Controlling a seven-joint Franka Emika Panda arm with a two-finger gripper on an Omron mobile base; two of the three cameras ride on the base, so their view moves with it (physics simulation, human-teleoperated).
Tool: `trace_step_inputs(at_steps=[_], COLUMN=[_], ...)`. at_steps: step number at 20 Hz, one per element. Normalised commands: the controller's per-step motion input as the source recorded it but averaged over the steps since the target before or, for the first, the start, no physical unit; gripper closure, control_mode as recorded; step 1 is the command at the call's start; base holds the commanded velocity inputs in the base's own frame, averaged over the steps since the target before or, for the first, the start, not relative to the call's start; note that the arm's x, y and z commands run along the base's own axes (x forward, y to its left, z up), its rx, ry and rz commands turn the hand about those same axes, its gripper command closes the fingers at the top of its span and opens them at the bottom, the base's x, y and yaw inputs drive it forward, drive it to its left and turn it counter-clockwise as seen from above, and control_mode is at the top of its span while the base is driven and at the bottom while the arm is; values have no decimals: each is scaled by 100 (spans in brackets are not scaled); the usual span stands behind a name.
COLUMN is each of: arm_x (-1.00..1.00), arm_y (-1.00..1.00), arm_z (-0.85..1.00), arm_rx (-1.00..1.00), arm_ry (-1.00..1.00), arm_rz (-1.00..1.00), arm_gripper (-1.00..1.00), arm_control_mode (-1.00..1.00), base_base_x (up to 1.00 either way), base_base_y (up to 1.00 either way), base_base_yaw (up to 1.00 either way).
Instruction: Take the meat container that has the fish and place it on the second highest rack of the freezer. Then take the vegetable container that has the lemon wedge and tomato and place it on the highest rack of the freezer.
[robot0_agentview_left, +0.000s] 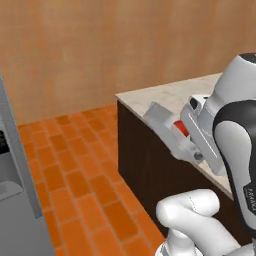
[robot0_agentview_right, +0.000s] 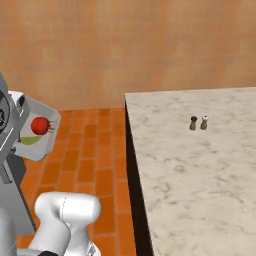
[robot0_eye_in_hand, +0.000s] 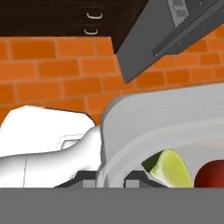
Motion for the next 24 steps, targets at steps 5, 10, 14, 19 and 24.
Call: trace_step_inputs(at_steps=[5,10,14,19,24], arm_x=[0,0,0,0,0], arm_y=[0,0,0,0,0], arm_z=[0,0,0,0,0], arm_rx=[0,0,0,0,0], arm_ry=[0,0,0,0,0], arm_rz=[0,0,0,0,0], arm_gripper=[100,100,100,100,100], arm_control_mode=[100,100,100,100,100], base_base_x=[100,100,100,100,100], base_base_y=[-31,-1,0,0,-3], base_base_yaw=[33,14,5,10,36])
